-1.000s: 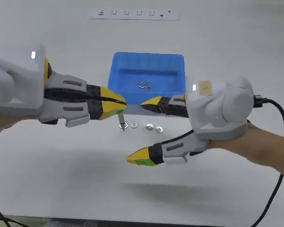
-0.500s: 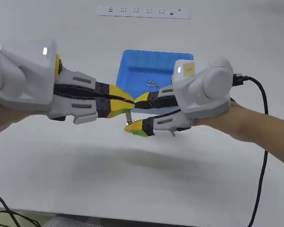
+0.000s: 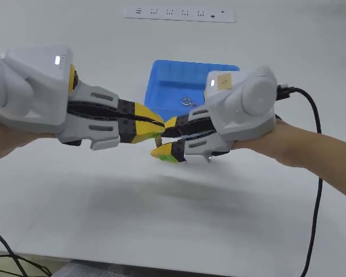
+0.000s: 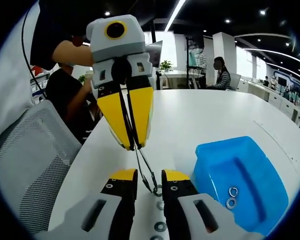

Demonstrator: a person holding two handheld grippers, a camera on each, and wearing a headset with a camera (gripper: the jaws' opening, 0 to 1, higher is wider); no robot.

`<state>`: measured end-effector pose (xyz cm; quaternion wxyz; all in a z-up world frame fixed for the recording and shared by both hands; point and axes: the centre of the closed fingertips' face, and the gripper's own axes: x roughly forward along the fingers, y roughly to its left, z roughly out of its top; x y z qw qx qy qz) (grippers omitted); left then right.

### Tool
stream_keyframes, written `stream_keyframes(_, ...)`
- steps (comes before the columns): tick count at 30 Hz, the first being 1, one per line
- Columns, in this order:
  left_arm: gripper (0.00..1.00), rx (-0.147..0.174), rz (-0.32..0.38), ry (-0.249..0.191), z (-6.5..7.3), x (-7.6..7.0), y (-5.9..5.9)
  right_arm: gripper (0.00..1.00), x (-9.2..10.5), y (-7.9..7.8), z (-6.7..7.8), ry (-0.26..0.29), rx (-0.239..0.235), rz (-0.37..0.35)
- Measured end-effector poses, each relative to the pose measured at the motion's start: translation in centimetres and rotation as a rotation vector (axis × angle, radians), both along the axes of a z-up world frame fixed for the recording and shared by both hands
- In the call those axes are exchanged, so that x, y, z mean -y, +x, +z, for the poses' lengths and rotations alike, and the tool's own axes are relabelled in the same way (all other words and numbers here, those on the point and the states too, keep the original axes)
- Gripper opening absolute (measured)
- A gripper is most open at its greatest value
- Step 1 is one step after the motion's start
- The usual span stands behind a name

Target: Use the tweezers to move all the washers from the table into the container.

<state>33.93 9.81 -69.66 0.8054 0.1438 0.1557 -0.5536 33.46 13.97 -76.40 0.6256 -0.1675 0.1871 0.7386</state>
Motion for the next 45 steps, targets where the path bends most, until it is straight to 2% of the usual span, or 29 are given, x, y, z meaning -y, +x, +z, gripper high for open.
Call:
stream_keyframes(8, 0.04, 0.004, -0.007, 0.007, -0.1, 0.1, -0.1, 0.13, -0.1, -0.2, -0.6, -0.024, 0.023, 0.020)
stream_keyframes(17, 0.05, 0.002, -0.006, 0.013, -0.1, 0.1, -0.4, 0.10, -0.1, -0.3, -0.8, -0.033, 0.093, 0.051)
stream_keyframes(25, 0.05, 0.010, 0.016, 0.010, -0.2, -0.1, -0.4, 0.10, -0.1, -0.1, -0.8, -0.040, 0.106, 0.040)
stream_keyframes(30, 0.12, -0.008, 0.036, -0.007, -0.1, 0.0, -0.6, 0.09, -0.1, -0.3, -0.8, -0.038, 0.106, 0.035)
stream_keyframes(37, 0.19, -0.006, 0.063, -0.010, 0.1, -0.2, -0.9, 0.09, 0.0, 0.0, -0.5, -0.041, 0.112, 0.024)
stream_keyframes(41, 0.22, 0.000, 0.091, -0.003, 0.3, -0.8, -1.2, 0.09, 0.2, 0.0, -0.1, -0.036, 0.118, 0.017)
stream_keyframes(45, 0.25, 0.000, 0.124, -0.035, 1.0, -1.1, -1.3, 0.09, 0.3, 0.0, 0.3, -0.032, 0.122, 0.015)
